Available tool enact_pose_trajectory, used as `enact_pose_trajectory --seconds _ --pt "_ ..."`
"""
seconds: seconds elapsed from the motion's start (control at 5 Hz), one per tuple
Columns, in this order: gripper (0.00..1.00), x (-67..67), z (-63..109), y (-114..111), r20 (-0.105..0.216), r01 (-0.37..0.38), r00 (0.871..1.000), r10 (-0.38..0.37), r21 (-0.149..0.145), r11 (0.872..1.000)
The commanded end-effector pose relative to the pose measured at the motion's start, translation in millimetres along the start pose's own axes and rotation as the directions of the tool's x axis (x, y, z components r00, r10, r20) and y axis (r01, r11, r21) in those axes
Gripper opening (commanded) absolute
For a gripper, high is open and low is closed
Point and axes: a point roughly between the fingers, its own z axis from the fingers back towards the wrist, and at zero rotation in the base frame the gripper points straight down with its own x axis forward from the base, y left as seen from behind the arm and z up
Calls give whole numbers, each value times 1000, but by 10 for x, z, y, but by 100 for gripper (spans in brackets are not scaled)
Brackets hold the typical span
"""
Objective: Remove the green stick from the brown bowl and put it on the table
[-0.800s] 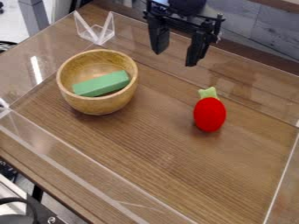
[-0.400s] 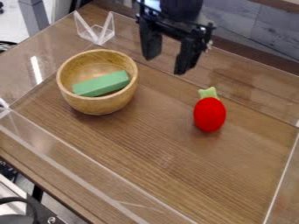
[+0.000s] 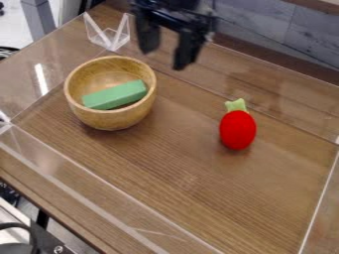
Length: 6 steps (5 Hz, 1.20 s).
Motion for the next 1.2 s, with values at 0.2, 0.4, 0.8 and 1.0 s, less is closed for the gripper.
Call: enact_pose_trajectory --seconds 0.2,0.4,0.8,1.0 --pt "100 -108 33 691 111 24 994 -27 23 999" --pt "100 8 10 925 117 -26 993 23 24 999" --pt "100 212 -31 1117 132 -1 991 -4 32 999" --pt "100 282 -25 1182 137 68 988 -72 39 997"
